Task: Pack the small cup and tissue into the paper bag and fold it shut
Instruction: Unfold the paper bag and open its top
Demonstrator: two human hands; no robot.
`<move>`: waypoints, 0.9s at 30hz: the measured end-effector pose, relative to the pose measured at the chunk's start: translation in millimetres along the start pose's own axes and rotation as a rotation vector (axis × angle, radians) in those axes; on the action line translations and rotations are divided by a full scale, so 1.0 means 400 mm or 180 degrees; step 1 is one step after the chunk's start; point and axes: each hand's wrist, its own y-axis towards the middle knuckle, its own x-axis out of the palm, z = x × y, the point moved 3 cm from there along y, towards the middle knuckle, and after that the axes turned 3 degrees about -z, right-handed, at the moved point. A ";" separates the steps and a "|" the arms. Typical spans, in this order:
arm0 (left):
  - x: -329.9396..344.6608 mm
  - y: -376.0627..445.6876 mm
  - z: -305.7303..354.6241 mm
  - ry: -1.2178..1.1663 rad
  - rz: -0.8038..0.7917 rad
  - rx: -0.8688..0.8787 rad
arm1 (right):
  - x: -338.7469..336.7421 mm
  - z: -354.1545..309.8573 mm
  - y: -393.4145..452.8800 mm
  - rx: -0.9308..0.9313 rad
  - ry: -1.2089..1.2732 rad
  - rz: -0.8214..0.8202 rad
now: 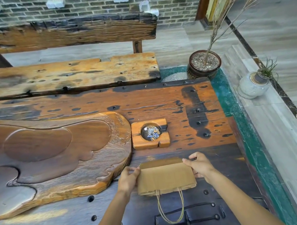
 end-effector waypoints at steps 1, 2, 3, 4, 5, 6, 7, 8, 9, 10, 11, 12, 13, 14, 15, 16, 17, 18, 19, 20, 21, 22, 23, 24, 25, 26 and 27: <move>0.002 0.002 0.006 0.0046 -0.0033 0.0035 | -0.001 -0.003 0.003 0.0008 -0.0008 -0.0009; 0.003 0.005 0.010 0.0099 -0.0052 0.0068 | -0.003 -0.004 0.005 0.0002 -0.0022 -0.0010; 0.004 0.006 0.015 0.0148 -0.0074 0.0086 | -0.005 -0.005 0.006 0.0000 -0.0041 -0.0014; 0.005 0.009 0.020 0.0218 -0.0098 0.0076 | -0.007 -0.006 0.008 0.0017 -0.0026 -0.0027; 0.005 0.010 0.026 0.0277 -0.0116 0.0047 | -0.008 -0.008 0.010 0.0053 0.0010 -0.0056; 0.006 0.014 0.033 0.0321 -0.0128 0.0023 | -0.009 -0.010 0.012 0.0095 0.0054 -0.0099; 0.009 0.017 0.037 0.0372 -0.0128 -0.0002 | -0.010 -0.009 0.015 0.0136 0.0084 -0.0134; 0.004 0.001 0.044 0.0419 -0.0097 0.0017 | -0.012 -0.009 0.002 0.0124 0.0090 -0.0170; -0.001 -0.014 0.052 0.0482 -0.0070 0.0046 | -0.013 -0.010 -0.009 0.0100 0.0102 -0.0214; 0.002 -0.011 0.057 0.0521 -0.0064 0.0042 | -0.014 -0.011 -0.006 0.0115 0.0104 -0.0242; 0.003 -0.009 0.062 0.0560 -0.0056 0.0044 | -0.015 -0.012 -0.003 0.0135 0.0099 -0.0256; 0.004 -0.008 0.061 0.0563 -0.0072 0.0013 | -0.015 -0.011 -0.003 0.0171 0.0092 -0.0265; 0.004 -0.009 0.057 0.0556 -0.0090 -0.0039 | -0.014 -0.009 -0.003 0.0215 0.0081 -0.0275; 0.004 -0.012 0.052 0.0522 -0.0106 -0.0095 | -0.014 -0.007 -0.005 0.0266 0.0080 -0.0286; 0.003 -0.015 0.046 0.0502 -0.0147 -0.0147 | -0.014 -0.005 -0.002 0.0322 0.0077 -0.0304; 0.001 -0.017 0.040 0.0504 -0.0214 -0.0181 | -0.014 -0.003 0.001 0.0390 0.0072 -0.0335; 0.000 -0.021 0.034 0.0524 -0.0289 -0.0202 | -0.015 0.001 0.005 0.0469 0.0063 -0.0360; -0.002 -0.023 0.026 0.0538 -0.0345 -0.0207 | -0.016 0.006 0.008 0.0536 0.0079 -0.0381; -0.003 -0.028 0.018 0.0529 -0.0370 -0.0217 | -0.017 0.012 0.010 0.0581 0.0101 -0.0398; -0.003 -0.036 0.012 0.0454 -0.0379 -0.0252 | -0.018 0.016 0.009 0.0612 0.0130 -0.0420; -0.002 -0.049 0.008 0.0335 -0.0372 -0.0279 | -0.019 0.022 0.006 0.0621 0.0150 -0.0459; -0.002 -0.063 0.005 0.0221 -0.0385 -0.0276 | -0.020 0.027 0.000 0.0616 0.0171 -0.0496; -0.003 -0.078 0.005 0.0177 -0.0419 -0.0269 | -0.021 0.032 -0.004 0.0612 0.0201 -0.0522; -0.004 -0.092 0.004 0.0227 -0.0470 -0.0244 | -0.021 0.036 -0.009 0.0620 0.0228 -0.0541; -0.007 -0.108 0.008 0.0311 -0.0541 -0.0179 | -0.022 0.040 -0.011 0.0626 0.0231 -0.0556; -0.012 -0.121 0.012 0.0383 -0.0601 -0.0090 | -0.021 0.041 -0.015 0.0618 0.0224 -0.0567; -0.016 -0.138 0.019 0.0420 -0.0637 0.0027 | -0.021 0.042 -0.016 0.0613 0.0211 -0.0560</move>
